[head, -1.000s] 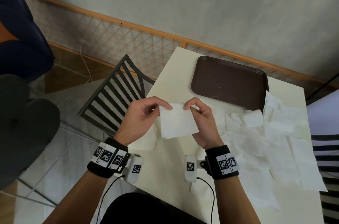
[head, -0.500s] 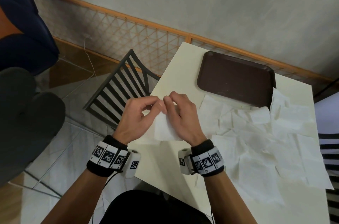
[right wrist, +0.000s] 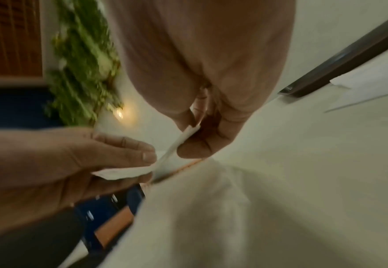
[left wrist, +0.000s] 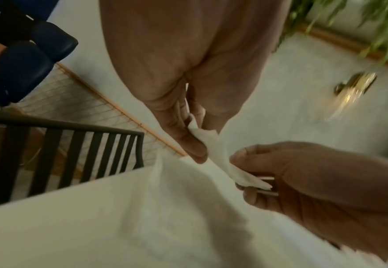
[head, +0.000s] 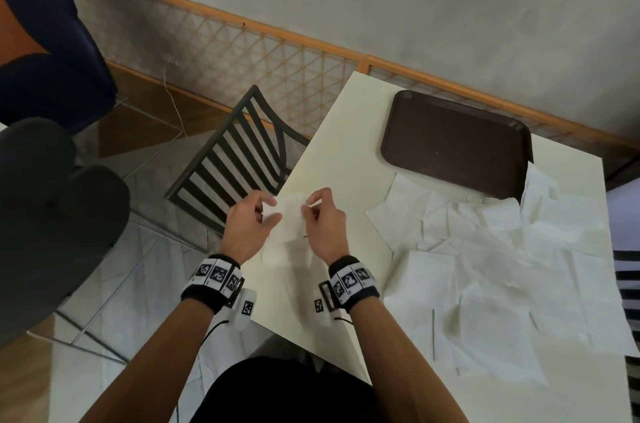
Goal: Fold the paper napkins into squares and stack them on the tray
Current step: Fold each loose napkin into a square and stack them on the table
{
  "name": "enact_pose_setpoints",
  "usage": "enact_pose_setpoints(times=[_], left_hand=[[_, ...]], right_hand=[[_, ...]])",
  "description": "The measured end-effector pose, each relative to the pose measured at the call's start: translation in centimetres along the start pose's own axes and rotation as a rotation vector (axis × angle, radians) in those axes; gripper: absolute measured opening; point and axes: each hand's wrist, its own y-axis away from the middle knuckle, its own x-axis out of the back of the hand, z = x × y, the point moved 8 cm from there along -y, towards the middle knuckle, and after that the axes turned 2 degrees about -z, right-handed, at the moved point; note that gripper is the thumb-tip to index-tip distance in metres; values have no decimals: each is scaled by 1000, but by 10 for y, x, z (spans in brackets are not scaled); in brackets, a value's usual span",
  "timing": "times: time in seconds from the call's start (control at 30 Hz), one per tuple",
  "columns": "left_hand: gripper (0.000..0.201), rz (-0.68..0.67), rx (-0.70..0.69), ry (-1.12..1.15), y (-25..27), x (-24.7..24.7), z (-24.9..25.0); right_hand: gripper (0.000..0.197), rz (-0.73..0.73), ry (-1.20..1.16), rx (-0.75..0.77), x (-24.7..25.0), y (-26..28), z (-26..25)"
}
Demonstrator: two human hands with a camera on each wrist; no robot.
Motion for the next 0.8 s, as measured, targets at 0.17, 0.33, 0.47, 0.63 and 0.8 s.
enact_pose_setpoints(times=[0.17, 0.33, 0.47, 0.63, 0.8], left_hand=[[42, -177, 83, -242, 0, -52, -35], [45, -20, -30, -364, 16, -46, -8], [39, 8, -139, -252, 32, -56, 24], [28, -190, -238, -80, 54, -100, 57], [31, -338, -316, 9, 77, -141, 98]], right_hand=[[6, -187, 330, -69, -22, 3, 27], [16, -31, 515, 14, 62, 24, 18], [32, -24, 749, -171, 157, 47, 66], [51, -191, 936, -311, 198, 73, 128], [30, -93, 720, -207, 212, 82, 124]])
